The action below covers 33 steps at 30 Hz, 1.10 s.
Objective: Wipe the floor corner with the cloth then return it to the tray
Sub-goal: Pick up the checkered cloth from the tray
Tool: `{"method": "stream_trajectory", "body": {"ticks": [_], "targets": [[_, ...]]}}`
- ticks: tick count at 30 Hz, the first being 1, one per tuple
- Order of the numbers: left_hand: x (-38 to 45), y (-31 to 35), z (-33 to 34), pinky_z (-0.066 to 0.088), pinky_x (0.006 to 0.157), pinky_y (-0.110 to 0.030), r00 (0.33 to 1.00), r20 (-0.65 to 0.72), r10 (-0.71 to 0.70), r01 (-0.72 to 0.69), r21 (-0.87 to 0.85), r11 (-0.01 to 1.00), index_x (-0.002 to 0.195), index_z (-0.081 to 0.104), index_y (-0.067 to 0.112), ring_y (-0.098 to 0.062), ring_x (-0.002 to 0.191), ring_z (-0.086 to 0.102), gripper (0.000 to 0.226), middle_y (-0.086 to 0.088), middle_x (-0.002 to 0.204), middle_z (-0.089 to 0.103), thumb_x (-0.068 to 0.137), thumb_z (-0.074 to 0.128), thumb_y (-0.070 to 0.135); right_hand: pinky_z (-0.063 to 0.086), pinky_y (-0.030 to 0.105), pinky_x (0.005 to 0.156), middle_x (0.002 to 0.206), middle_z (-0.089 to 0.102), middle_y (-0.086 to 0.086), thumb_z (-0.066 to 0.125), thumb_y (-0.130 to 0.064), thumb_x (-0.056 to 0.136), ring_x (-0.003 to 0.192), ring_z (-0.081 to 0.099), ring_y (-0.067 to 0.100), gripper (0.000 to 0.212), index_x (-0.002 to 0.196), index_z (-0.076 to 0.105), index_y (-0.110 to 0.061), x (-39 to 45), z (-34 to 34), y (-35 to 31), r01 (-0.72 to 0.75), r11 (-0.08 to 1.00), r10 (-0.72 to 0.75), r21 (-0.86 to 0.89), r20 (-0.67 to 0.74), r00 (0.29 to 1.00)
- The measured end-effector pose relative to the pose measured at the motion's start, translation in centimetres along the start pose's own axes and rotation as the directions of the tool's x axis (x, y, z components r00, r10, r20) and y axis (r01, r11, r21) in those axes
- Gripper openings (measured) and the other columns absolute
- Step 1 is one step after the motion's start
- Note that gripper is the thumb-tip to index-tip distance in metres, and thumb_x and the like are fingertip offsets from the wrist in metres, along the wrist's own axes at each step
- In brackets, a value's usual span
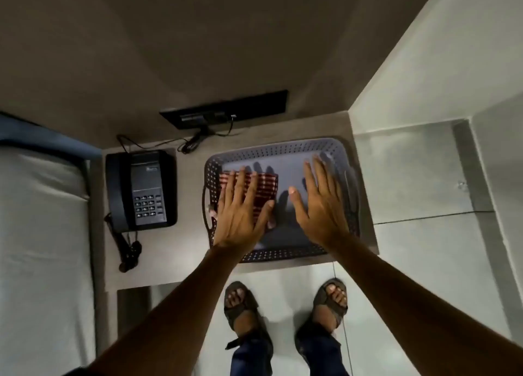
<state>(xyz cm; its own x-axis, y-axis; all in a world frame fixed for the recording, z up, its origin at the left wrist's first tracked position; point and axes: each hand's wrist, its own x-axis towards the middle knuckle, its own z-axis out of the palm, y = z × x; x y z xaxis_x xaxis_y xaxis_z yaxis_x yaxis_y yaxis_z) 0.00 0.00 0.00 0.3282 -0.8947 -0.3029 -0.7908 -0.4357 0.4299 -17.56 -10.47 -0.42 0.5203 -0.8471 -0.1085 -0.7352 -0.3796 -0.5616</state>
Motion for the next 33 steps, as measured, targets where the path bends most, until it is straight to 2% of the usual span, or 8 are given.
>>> {"method": "stream_trajectory", "body": {"ticks": [5, 11, 14, 17, 20, 24, 28, 33], "targets": [[2.4, -2.2, 4.4, -0.003, 0.137, -0.058, 0.996, 0.041, -0.078, 0.07, 0.183, 0.981, 0.172, -0.007, 0.017, -0.033, 0.168, -0.014, 0.103, -0.011, 0.181, -0.016, 0.098, 0.026, 0.081, 0.009, 0.064, 0.141, 0.189, 0.009, 0.018, 0.026, -0.058, 0.113, 0.176, 0.008, 0.037, 0.082, 0.179, 0.019, -0.011, 2.2, 4.9, 3.2, 0.044, 0.972, -0.002, -0.231, 0.178, 0.984], [2.6, -2.8, 6.3, 0.003, 0.137, -0.06, 0.996, -0.054, -0.064, 0.074, 0.204, 0.976, 0.172, -0.006, 0.018, -0.034, 0.168, -0.013, 0.086, -0.011, 0.181, -0.014, 0.107, 0.022, 0.067, 0.006, 0.064, 0.141, 0.189, 0.013, 0.016, 0.029, -0.062, 0.114, 0.176, 0.01, 0.036, 0.082, 0.18, 0.019, -0.014, 2.4, 7.3, 4.4, 0.067, 0.938, -0.046, -0.34, 0.07, 0.996], [2.6, -2.9, 6.2, 0.006, 0.137, -0.06, 0.995, -0.077, -0.069, 0.077, 0.105, 0.992, 0.173, 0.004, 0.023, -0.03, 0.169, -0.014, 0.072, -0.007, 0.182, -0.01, 0.111, 0.019, 0.056, 0.004, 0.064, 0.142, 0.189, 0.01, 0.015, 0.03, -0.061, 0.114, 0.177, 0.008, 0.036, 0.082, 0.18, 0.018, -0.014, 2.3, 7.0, 4.2, 0.067, 0.935, -0.047, -0.348, 0.067, 0.997], [2.7, -2.9, 5.5, 0.001, 0.138, -0.057, 0.995, -0.081, -0.057, 0.053, -0.049, 0.997, 0.172, 0.012, 0.024, -0.027, 0.169, -0.013, 0.079, -0.002, 0.183, -0.005, 0.107, 0.008, 0.067, 0.002, 0.064, 0.142, 0.189, 0.003, 0.015, 0.026, -0.061, 0.114, 0.177, 0.001, 0.036, 0.083, 0.18, 0.012, -0.014, 2.5, 6.2, 3.7, 0.053, 0.936, -0.008, -0.348, 0.129, 0.992], [2.3, -2.5, 4.6, 0.004, 0.138, -0.059, 0.989, -0.088, -0.118, 0.087, -0.302, 0.949, 0.172, 0.016, 0.028, -0.02, 0.17, -0.006, 0.067, 0.006, 0.183, 0.004, 0.11, 0.026, 0.052, -0.001, 0.06, 0.143, 0.19, -0.003, 0.013, 0.02, -0.059, 0.113, 0.177, -0.004, 0.032, 0.082, 0.18, 0.006, -0.014, 2.2, 5.0, 2.7, 0.027, 0.971, 0.016, -0.236, 0.178, 0.984], [1.1, 1.4, 2.4, 0.043, 0.123, -0.066, 0.95, -0.03, -0.309, 0.216, -0.651, 0.727, 0.168, 0.023, 0.034, -0.033, 0.156, 0.044, 0.059, -0.008, 0.168, 0.044, 0.112, 0.029, 0.052, -0.007, 0.046, 0.144, 0.19, 0.002, 0.006, 0.031, -0.051, 0.117, 0.177, -0.003, 0.022, 0.076, 0.18, 0.011, -0.014, 0.3, 2.0, 1.5, 0.007, 0.997, 0.001, -0.079, 0.096, 0.995], [-0.2, 6.0, -0.4, 0.066, 0.097, -0.046, 0.905, -0.129, -0.405, 0.203, -0.705, 0.679, 0.157, 0.043, 0.023, -0.027, 0.121, 0.072, 0.048, -0.009, 0.135, 0.07, 0.113, 0.035, 0.043, 0.005, 0.045, 0.145, 0.189, 0.01, 0.006, 0.044, -0.044, 0.116, 0.177, 0.006, 0.022, 0.075, 0.179, 0.017, -0.012, -1.8, -2.7, 1.0, -0.017, 1.0, 0.017, 0.025, -0.021, 1.0], [-2.2, 13.7, -3.5, 0.064, 0.097, -0.034, 0.918, -0.148, -0.369, 0.124, -0.774, 0.621, 0.158, 0.043, 0.021, -0.021, 0.121, 0.072, 0.053, -0.009, 0.134, 0.069, 0.111, 0.039, 0.044, 0.014, 0.047, 0.145, 0.189, 0.014, 0.013, 0.044, -0.04, 0.118, 0.178, 0.01, 0.027, 0.073, 0.177, 0.019, -0.006, -5.3, -11.5, 4.7, -0.048, 0.999, 0.052, 0.024, -0.203, 0.978]]}}
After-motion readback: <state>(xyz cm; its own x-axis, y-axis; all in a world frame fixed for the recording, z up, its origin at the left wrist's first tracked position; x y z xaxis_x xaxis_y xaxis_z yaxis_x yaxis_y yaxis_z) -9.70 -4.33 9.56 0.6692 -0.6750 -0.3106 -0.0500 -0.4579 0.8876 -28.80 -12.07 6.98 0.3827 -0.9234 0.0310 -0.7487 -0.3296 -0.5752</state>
